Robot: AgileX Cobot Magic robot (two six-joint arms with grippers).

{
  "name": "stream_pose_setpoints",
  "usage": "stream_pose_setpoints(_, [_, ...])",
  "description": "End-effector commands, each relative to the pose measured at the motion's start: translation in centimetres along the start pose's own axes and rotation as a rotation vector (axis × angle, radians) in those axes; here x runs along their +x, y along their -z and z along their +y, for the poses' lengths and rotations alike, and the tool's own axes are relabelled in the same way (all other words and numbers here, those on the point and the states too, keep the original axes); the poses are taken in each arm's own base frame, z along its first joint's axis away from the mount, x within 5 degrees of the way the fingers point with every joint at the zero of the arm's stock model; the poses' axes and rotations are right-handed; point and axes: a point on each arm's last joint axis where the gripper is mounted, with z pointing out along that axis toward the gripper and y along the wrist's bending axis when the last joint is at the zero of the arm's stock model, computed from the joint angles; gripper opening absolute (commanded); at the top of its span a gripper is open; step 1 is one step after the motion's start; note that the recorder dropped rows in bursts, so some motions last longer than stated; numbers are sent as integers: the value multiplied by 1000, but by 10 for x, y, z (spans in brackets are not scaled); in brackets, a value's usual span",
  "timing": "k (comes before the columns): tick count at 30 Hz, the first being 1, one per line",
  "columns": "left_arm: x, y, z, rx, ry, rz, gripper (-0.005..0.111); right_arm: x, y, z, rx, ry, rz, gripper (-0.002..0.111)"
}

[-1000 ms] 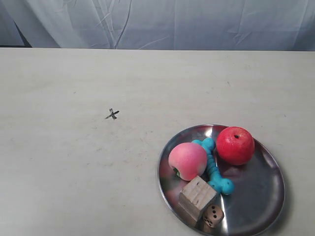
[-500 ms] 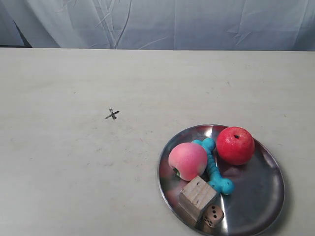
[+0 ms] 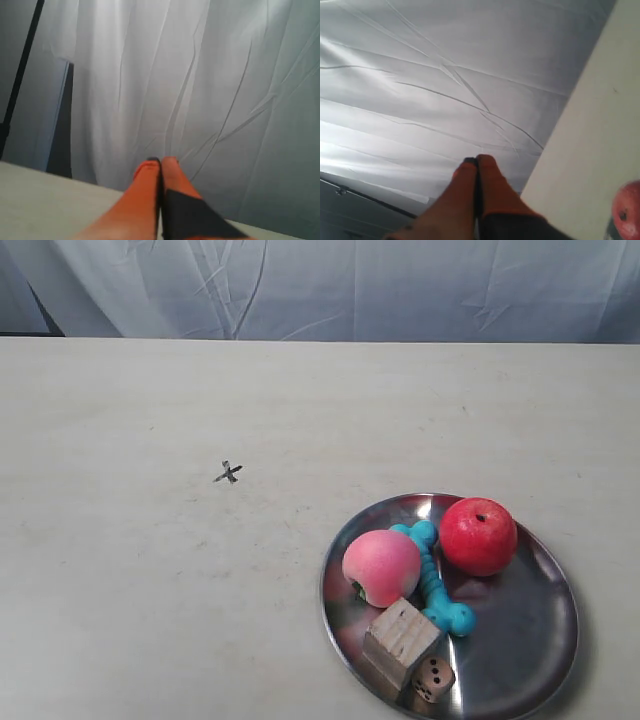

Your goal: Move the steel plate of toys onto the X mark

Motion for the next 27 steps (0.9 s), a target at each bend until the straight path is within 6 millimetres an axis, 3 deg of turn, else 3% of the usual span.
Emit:
stream_pose_setpoints(1, [-11,-38,-3,-43,86,134,0,-15,6,35,-111,255,-101,-1])
stream_pose_setpoints(6, [-5,-94,-13,-56,107,375,0,-13,-5,52,59,527,67,-1])
stream_pose_setpoints(9, [7,-127,-38,22,89,530,0,-15,-21,55,235,628,200,-1])
stream_pose_setpoints(12, [25,-148,-72,124,3,704,0,-19,-41,53,452,740,352,-1])
stream_pose_setpoints(15, [54,-156,-104,235,-167,904,0,-20,-64,45,711,820,618,-1])
stream_pose_setpoints(18, [80,-157,-123,290,-225,1083,0,-18,-87,39,807,876,815,-1])
stream_pose_setpoints(21, [100,-158,-129,256,-126,1216,0,-12,-107,36,767,851,876,-1])
stream_pose_setpoints(27, [121,-157,-134,265,-48,1323,0,-6,-119,24,758,847,943,-1])
